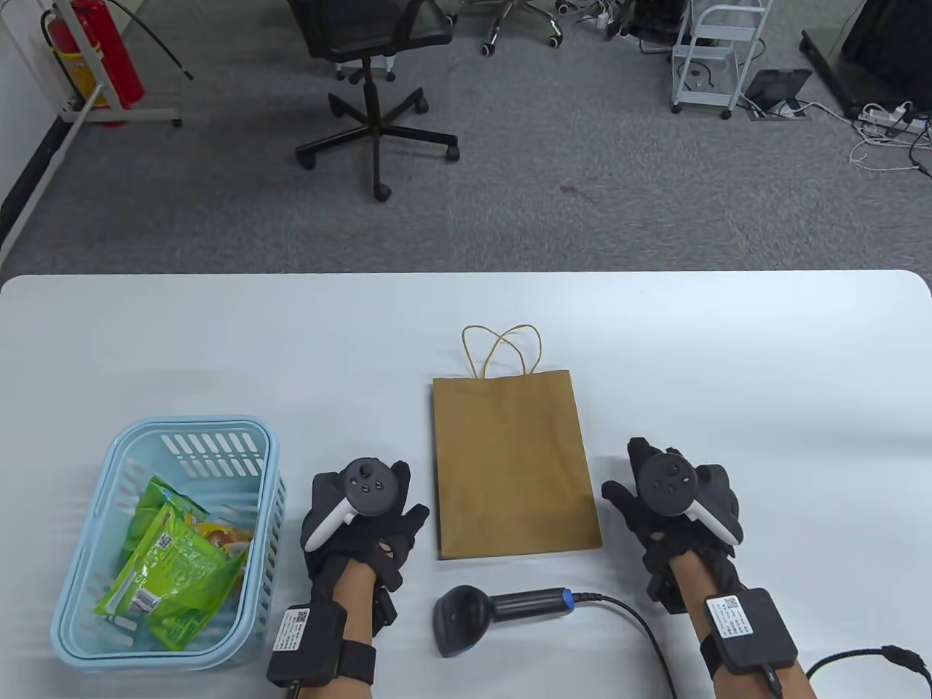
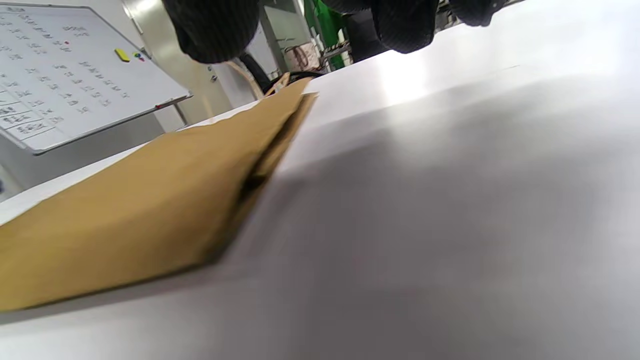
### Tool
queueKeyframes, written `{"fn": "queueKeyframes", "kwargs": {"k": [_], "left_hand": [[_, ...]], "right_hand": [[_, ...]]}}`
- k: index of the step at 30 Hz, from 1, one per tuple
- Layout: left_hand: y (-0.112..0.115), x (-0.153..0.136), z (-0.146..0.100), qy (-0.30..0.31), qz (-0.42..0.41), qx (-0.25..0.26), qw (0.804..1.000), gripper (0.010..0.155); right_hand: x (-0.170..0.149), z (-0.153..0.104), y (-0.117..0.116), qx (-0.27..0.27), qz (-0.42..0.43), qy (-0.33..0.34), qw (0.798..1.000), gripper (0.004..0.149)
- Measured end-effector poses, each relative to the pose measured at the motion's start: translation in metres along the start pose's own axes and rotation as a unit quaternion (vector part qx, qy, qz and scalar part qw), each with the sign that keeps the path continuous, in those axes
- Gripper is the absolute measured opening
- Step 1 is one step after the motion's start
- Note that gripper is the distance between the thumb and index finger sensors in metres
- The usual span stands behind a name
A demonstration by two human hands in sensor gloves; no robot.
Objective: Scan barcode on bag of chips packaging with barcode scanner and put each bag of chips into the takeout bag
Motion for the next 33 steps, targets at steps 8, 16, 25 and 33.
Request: {"fn": "queueKeyframes", "kwargs": {"k": [8, 16, 25, 33], "left_hand": [[0.004, 0.003, 0.004, 0.004, 0.006, -0.022, 1.000, 0.078], [0.004, 0.004, 0.006, 0.006, 0.000, -0.024, 1.000, 0.078], [0.006, 0.003, 0.009, 0.001, -0.002, -0.031, 1.000, 0.078], [0.004, 0.001, 0.008, -0.001, -0.006, -0.022, 1.000, 0.078]], "right_hand": [[0.035, 0.030, -0.031, 0.044, -0.034, -0.012, 0.998, 0.096], [0.050, 0.043, -0.050, 0.025, -0.069, -0.031, 0.997, 0.102], [0.050, 0.044, -0.048, -0.022, -0.052, -0.034, 0.998, 0.107], [0.045, 0.034, -0.013, -0.134, 0.030, -0.015, 0.990, 0.054]]}}
Point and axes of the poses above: the tracker on the back of each hand, its own x axis roughly to the thumb side, its own z axis roughly from the wrist to the fingertips, y = z × x, the point moved 1 cm from there along z, roughly from the wrist to the fingertips, and after that the axes turned 7 degrees about z, right-handed, at the moved point
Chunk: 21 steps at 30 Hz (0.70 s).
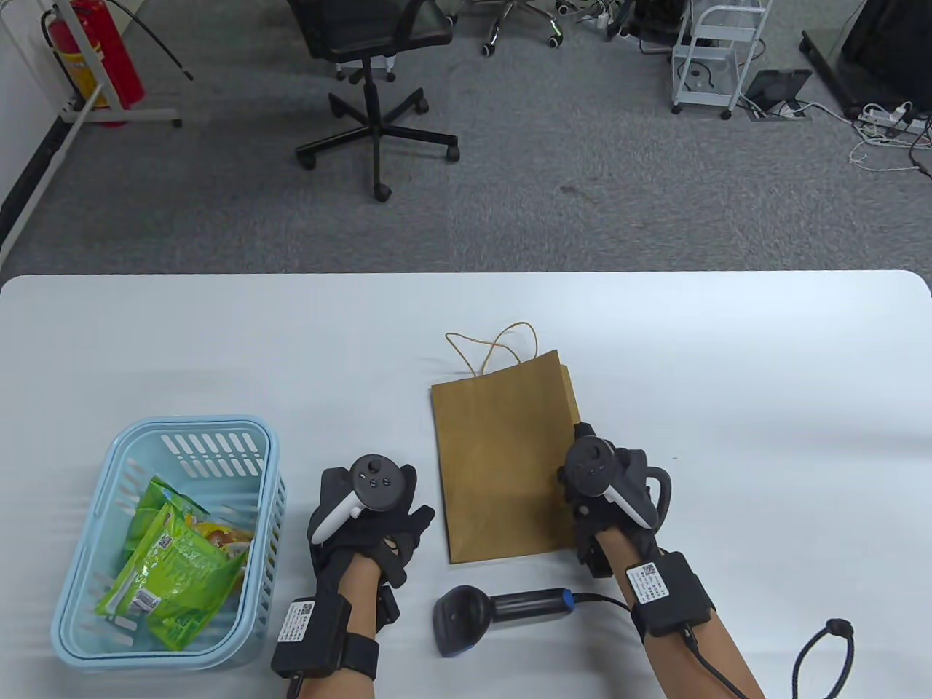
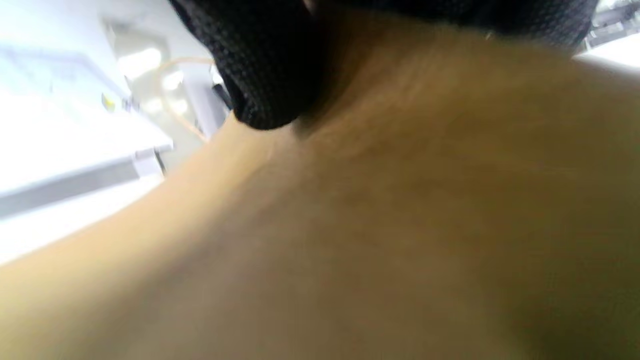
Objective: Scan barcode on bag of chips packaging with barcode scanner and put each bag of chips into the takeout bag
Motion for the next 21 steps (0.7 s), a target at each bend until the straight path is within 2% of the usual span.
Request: {"fn": "queueKeyframes", "kwargs": {"k": [1, 5, 9, 13, 15, 18, 21], "left_hand": [[-0.001, 0.000, -0.001, 0.000, -0.004, 0.005, 1.000, 0.078], [-0.004, -0.001, -0.002, 0.012, -0.038, 0.026, 0.999, 0.071], [-0.010, 0.001, -0.005, 0.060, -0.143, 0.061, 0.986, 0.071], [-0.016, 0.006, -0.012, 0.119, -0.248, 0.109, 0.955, 0.073], [-0.017, 0.007, -0.014, 0.128, -0.266, 0.113, 0.949, 0.073], [-0.018, 0.008, -0.015, 0.147, -0.285, 0.113, 0.940, 0.073], [-0.018, 0.010, -0.016, 0.173, -0.323, 0.116, 0.923, 0.075]], "right_hand": [[-0.003, 0.000, 0.009, -0.009, 0.049, 0.002, 0.999, 0.048], [-0.013, -0.005, 0.038, -0.029, 0.192, 0.015, 0.981, 0.043], [-0.020, -0.009, 0.062, -0.041, 0.309, 0.040, 0.949, 0.042], [-0.025, -0.011, 0.075, -0.034, 0.362, 0.070, 0.929, 0.041], [-0.026, -0.011, 0.078, -0.040, 0.389, 0.077, 0.917, 0.041], [-0.026, -0.009, 0.082, -0.019, 0.418, 0.098, 0.903, 0.041], [-0.023, -0.009, 0.083, -0.002, 0.446, 0.121, 0.887, 0.041]]}}
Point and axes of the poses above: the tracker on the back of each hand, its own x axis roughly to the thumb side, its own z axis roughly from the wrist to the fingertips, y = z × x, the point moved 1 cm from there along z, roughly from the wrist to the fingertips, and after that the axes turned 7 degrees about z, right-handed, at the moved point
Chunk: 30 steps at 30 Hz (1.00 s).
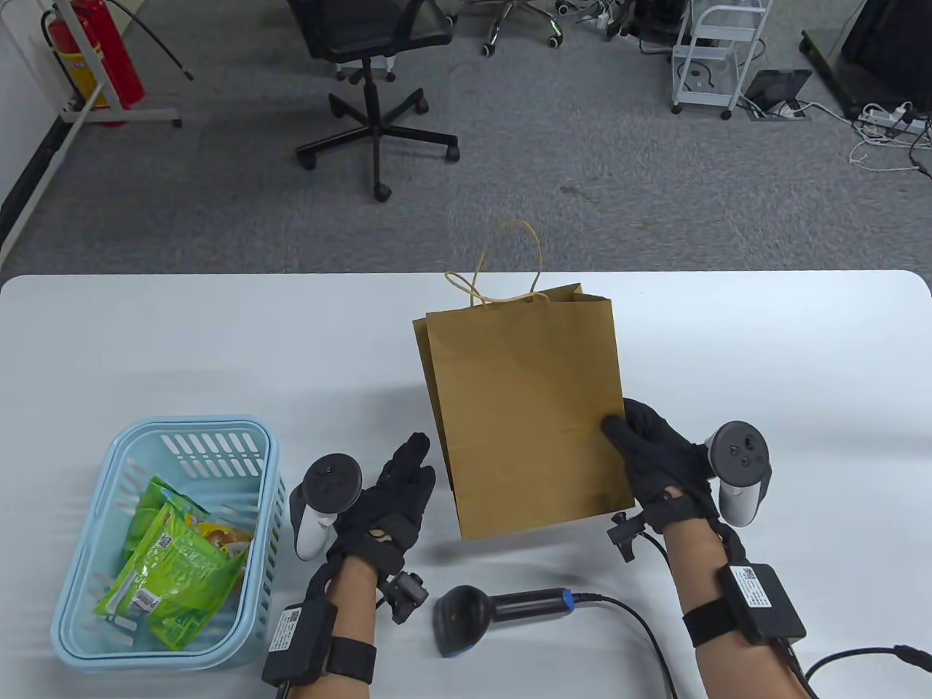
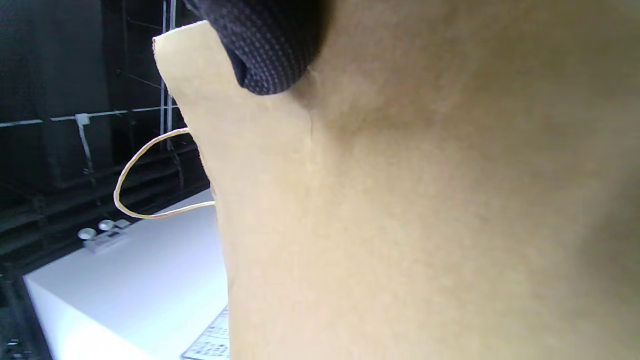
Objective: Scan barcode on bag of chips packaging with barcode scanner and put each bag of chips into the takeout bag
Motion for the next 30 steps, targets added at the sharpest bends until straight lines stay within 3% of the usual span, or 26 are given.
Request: {"fn": "queueKeyframes", "kwargs": {"k": [5, 11, 24, 30], "left_hand": [[0.001, 0.006, 0.000, 0.056, -0.065, -0.007, 0.996, 0.080], [-0.003, 0.012, -0.002, 0.060, -0.061, 0.025, 0.996, 0.058], [-0.018, 0.026, -0.010, 0.108, -0.092, 0.087, 0.986, 0.055], [-0.012, 0.030, -0.007, 0.110, -0.084, 0.070, 0.988, 0.057]], "right_hand": [[0.004, 0.001, -0.008, 0.031, 0.021, 0.009, 0.999, 0.041], [0.005, 0.001, -0.011, 0.054, 0.049, 0.022, 0.997, 0.042], [-0.002, -0.001, 0.032, -0.016, 0.079, 0.015, 0.997, 0.041], [-0.007, -0.001, 0.033, -0.022, 0.073, 0.004, 0.997, 0.041]]}}
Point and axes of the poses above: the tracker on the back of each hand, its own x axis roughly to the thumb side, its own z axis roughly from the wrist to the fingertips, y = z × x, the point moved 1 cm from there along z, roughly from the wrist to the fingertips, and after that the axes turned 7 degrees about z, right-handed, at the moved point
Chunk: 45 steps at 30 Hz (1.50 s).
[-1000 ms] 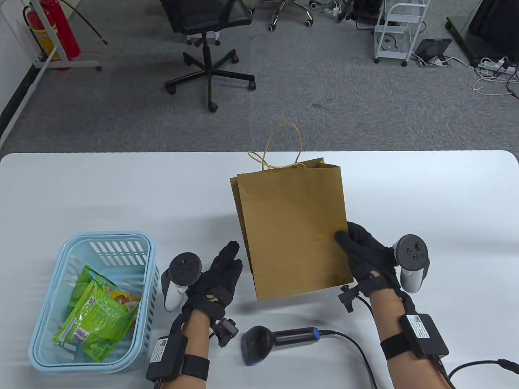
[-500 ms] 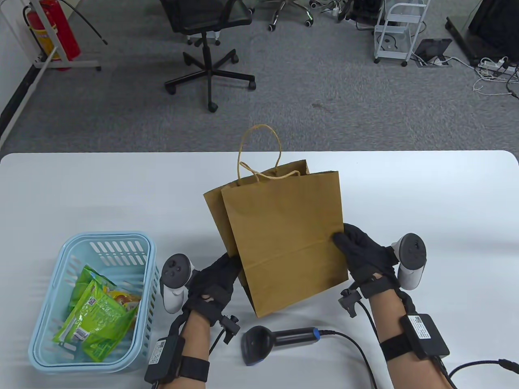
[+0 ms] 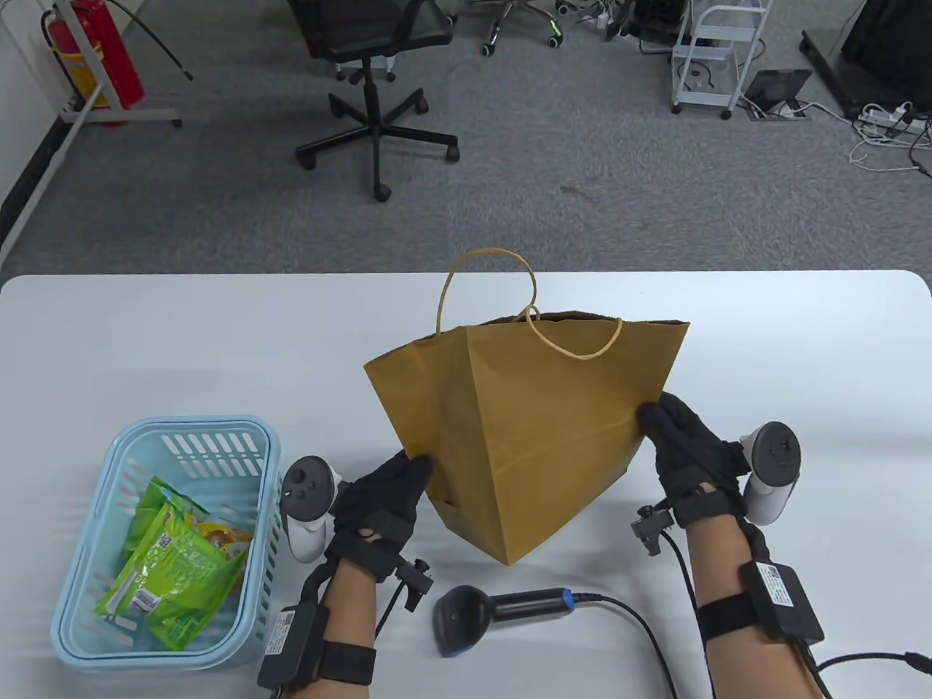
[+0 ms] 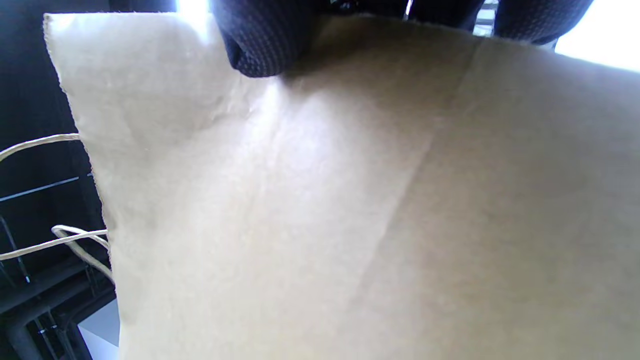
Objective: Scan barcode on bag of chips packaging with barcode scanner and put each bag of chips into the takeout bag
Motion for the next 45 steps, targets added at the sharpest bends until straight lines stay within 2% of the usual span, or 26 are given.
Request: {"fn": "queueKeyframes", "kwargs": {"k": [7, 13, 18, 23, 29, 35, 39, 45], "left_hand": [[0.010, 0.011, 0.000, 0.009, 0.020, -0.001, 1.000, 0.058], [0.016, 0.023, 0.009, -0.009, 0.035, 0.027, 0.999, 0.057], [0.015, 0.028, 0.022, -0.037, 0.053, 0.081, 0.995, 0.058], [0.018, 0.023, 0.032, -0.063, 0.067, 0.145, 0.985, 0.058], [0.026, 0.004, 0.038, -0.084, 0.079, 0.164, 0.980, 0.060], [0.029, -0.011, 0.034, -0.113, 0.087, 0.133, 0.981, 0.061], [0.036, -0.018, 0.029, -0.153, 0.129, 0.068, 0.977, 0.061], [0.047, -0.029, 0.024, -0.197, 0.200, -0.038, 0.959, 0.063]], "right_hand": [[-0.009, 0.003, -0.007, 0.012, -0.016, -0.031, 0.999, 0.042], [-0.014, 0.002, -0.006, 0.002, -0.027, -0.050, 0.998, 0.050], [-0.005, -0.004, 0.004, -0.054, -0.139, -0.028, 0.989, 0.058], [-0.006, -0.005, 0.003, -0.051, -0.134, -0.024, 0.989, 0.061], [-0.004, -0.004, -0.003, -0.036, -0.145, -0.022, 0.989, 0.063], [-0.004, -0.003, -0.008, -0.023, -0.154, -0.021, 0.988, 0.064], [-0.005, -0.004, -0.010, -0.018, -0.163, -0.021, 0.986, 0.064], [-0.002, -0.006, -0.018, 0.002, -0.185, -0.014, 0.983, 0.065]]}}
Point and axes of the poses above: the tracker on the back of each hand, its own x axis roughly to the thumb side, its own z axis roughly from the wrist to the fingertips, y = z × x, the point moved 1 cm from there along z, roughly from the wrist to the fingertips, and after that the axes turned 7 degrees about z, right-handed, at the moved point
